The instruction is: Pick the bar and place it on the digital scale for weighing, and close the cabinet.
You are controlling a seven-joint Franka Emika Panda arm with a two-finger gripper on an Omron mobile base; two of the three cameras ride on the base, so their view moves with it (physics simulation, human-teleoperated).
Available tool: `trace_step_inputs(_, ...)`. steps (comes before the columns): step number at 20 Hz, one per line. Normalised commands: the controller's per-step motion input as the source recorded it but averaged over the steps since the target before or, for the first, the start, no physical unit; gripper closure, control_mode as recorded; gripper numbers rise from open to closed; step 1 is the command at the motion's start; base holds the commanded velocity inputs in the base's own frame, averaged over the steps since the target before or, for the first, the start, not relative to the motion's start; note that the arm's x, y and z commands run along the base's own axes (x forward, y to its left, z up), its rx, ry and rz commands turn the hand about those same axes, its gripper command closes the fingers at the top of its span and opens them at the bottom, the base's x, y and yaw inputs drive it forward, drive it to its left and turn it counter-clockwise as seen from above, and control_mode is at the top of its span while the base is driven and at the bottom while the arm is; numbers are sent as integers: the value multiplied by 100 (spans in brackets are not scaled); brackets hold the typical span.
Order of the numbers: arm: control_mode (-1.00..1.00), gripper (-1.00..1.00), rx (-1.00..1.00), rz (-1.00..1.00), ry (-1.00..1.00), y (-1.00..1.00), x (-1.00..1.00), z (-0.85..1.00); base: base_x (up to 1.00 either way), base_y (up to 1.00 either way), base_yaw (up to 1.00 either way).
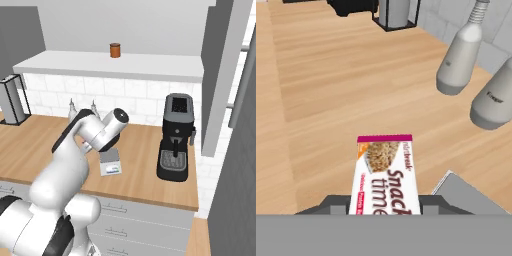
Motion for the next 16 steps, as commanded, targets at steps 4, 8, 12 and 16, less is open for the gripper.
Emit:
trace_step_inputs(4,-100,100,0,7,0,0,23,-32,0,0,0)
trace_step_inputs(8,-100,100,0,6,0,0,21,-32,0,0,0)
trace_step_inputs(12,-100,100,0,4,0,0,20,-32,0,0,0)
trace_step_inputs(16,-100,100,0,2,0,0,27,-39,0,0,0)
